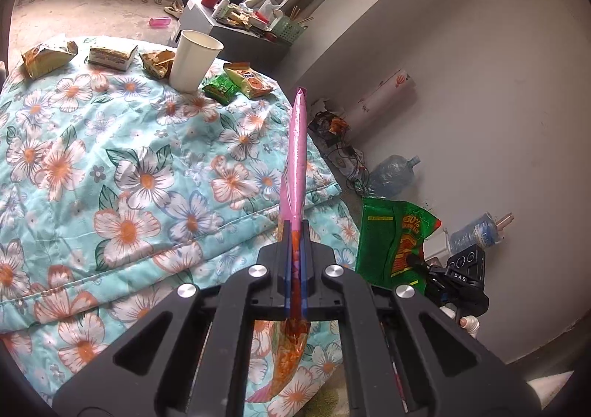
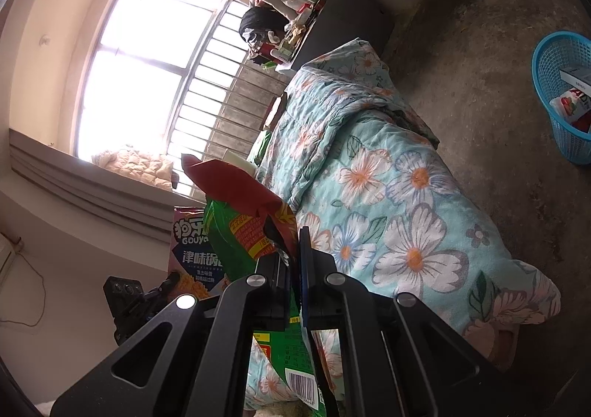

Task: Collect trash
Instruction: 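Lift both snack bags and carry them toward the blue wastebasket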

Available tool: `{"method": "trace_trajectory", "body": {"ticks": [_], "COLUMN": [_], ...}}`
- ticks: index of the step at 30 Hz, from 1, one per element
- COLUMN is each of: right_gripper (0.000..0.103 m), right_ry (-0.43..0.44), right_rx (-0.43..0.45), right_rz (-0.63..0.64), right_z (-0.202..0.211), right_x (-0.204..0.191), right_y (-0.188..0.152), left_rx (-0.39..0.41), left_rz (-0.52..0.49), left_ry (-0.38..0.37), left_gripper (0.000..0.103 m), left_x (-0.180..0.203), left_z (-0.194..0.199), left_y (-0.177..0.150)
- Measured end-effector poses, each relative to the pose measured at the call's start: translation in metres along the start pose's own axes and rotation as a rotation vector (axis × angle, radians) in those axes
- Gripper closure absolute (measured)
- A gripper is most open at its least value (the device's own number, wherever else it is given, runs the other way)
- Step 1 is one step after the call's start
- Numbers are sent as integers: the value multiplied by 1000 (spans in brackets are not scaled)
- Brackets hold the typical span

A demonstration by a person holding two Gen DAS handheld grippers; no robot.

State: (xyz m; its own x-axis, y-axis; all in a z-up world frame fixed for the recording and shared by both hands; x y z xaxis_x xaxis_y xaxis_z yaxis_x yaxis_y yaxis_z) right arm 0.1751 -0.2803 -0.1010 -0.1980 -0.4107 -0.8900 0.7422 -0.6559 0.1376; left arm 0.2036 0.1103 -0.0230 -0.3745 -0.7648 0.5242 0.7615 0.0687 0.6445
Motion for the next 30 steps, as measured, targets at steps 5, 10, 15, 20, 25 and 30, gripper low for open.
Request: {"method": "trace_trajectory", "body": {"ticks": [5,10,15,20,25,30], "right_gripper": [98,98,98,98,98,98], "right_ry": [28,52,69,77,30,-81], "right_rx": [24,65,135,237,400,560], "right_rz": [-24,-59,-123,-223,-364,-485], "right_z": [12,33,62,98,147,186], "right_x": [7,21,48,89,150,210], "right_y": [8,18,36,58,80,109], "left_rx": [12,10,-10,-39,-76,-119], "left_rz": [-41,-100,-175,-247,-309,-355], "left_ry": [-17,-52,-101,-168,-237,-291], "left_gripper": [102,102,102,102,102,102], "left_x": [21,51,92,140,185,221], "left_z": [-6,-26,-60,-105,-155,-206], "left_y": [12,28,45,59,66,71]}}
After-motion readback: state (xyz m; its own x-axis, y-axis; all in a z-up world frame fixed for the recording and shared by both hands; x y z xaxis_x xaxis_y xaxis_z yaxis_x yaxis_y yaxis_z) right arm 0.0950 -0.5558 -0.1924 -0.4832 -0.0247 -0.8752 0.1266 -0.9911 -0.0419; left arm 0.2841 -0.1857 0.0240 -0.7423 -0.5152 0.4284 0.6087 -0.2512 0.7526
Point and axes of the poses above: each gripper's, at about its wrist camera, not at the fingertips, and z roughly against the way its jaws point, x to its right, y to its top, the point moved 6 cm from there along -z, roughly the way its jaws point, and after that the axes turned 10 degrees about -z, right-handed, at the moved point
